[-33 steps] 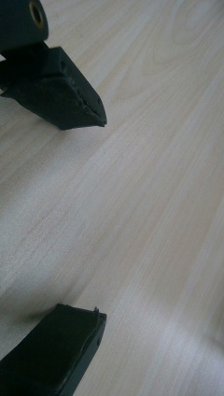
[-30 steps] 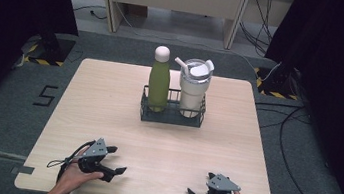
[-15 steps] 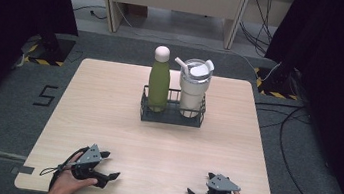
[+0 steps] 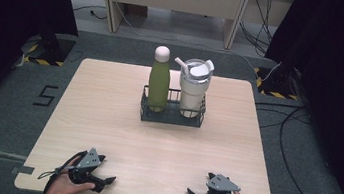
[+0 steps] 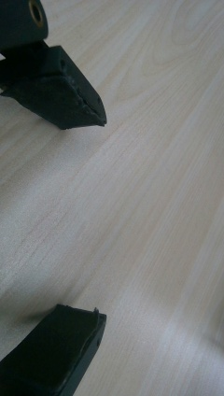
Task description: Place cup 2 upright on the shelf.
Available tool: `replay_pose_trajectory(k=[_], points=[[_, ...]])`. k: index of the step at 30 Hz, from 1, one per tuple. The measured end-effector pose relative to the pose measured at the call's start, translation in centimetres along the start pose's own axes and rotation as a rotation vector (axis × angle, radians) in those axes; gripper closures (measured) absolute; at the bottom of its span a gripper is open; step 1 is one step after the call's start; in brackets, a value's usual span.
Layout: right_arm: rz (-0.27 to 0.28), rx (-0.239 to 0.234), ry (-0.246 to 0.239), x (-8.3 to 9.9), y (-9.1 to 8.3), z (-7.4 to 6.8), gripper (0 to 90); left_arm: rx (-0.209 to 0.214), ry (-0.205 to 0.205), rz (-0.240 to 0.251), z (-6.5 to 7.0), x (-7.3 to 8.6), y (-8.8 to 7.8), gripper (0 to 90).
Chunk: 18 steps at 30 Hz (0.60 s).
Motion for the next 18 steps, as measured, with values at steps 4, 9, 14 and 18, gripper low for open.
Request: replay_pose_trajectory(k=[4,9,14,18], points=[[0.0,0.0,0.0,0.01,0.0,-0.01,6.2,0.009,0.01,-0.012,0.16,0.08,0.11,6.9],[0.002,0.0,0.0,0.0,0.01,-0.01,6.2,0.008,0.011,-0.032,0.18,0.22,0.26,0.0],[0.0,-0.001,-0.001,0.01,0.0,-0.03,6.2,0.016,0.019,-0.031,0.27,0.24,0.26,0.0],[0.002,-0.001,-0.002,0.0,0.01,-0.04,6.2,0.017,0.021,-0.032,0.29,0.25,0.26,0.0]])
Point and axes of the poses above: each handheld gripper's, and its own axes: y roughly forward along the jaws, x roughly out of its underside, z roughly to its right, the point moved 10 cm from there along y, roughly forward along the jaws, and after that the axes turned 6 degrees about -y, right-handed, at the moved point
